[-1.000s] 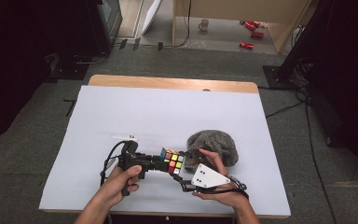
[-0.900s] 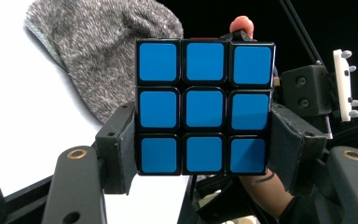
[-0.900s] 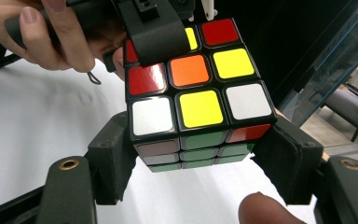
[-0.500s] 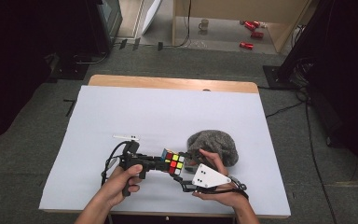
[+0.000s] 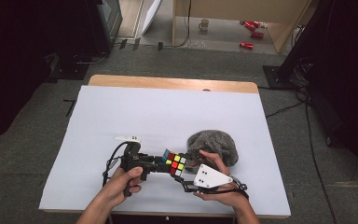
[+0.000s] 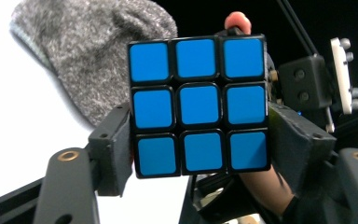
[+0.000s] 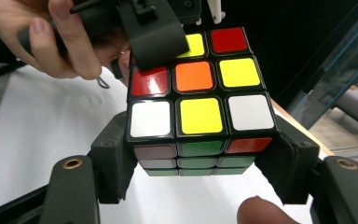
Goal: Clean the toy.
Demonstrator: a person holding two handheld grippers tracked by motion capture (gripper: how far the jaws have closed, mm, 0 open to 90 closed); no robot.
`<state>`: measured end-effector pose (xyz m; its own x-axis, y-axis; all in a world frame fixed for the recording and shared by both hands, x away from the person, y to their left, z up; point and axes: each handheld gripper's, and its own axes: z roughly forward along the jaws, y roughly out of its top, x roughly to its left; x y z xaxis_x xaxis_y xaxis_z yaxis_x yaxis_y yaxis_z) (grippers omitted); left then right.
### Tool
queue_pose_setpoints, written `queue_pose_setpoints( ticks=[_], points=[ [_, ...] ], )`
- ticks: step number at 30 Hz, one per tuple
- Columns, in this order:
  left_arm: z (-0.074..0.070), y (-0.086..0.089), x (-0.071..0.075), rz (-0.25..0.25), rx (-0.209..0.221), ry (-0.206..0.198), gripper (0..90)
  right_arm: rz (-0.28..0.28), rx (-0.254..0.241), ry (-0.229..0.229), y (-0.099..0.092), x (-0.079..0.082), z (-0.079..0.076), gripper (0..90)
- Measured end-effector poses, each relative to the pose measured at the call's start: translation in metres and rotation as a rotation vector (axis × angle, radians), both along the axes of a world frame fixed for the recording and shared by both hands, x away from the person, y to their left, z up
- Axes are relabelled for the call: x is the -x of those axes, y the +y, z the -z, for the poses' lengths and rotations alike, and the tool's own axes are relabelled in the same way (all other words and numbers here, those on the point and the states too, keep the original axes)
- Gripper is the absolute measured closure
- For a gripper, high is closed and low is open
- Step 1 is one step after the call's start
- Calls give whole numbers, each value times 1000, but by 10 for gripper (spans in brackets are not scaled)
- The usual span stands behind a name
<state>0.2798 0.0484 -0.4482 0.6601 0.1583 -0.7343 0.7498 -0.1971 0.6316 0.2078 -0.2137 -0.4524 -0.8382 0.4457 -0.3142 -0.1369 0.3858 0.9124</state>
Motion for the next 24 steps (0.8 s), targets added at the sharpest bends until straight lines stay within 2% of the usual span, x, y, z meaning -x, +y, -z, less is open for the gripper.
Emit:
queue_pose_setpoints(
  ticks=[8,11,12,13,14,16,18,23,24],
  points=[
    [-12,15,3,-74,58,-159,201,-6,-19,75,-8,-3,-3,347],
    [-17,19,8,-78,28,-284,131,-12,-41,110,-11,-4,-3,347],
    [-19,19,12,-82,11,-357,108,-13,-46,119,-11,-5,-3,347],
    [-21,19,14,-84,0,-399,70,-13,-52,130,-13,-6,-4,348],
    [-22,19,18,-93,-21,-469,62,-14,-60,136,-14,-6,-5,347],
    [-24,18,23,-103,-46,-538,51,-19,-78,153,-16,-6,-7,347],
    [-24,17,25,-96,-45,-560,43,-23,-91,169,-19,-7,-9,348],
    [-23,19,25,-83,-2,-585,44,-50,-127,221,-23,-8,-14,347],
    [-23,19,26,-82,-1,-608,46,-54,-130,233,-24,-8,-14,347]
  ],
)
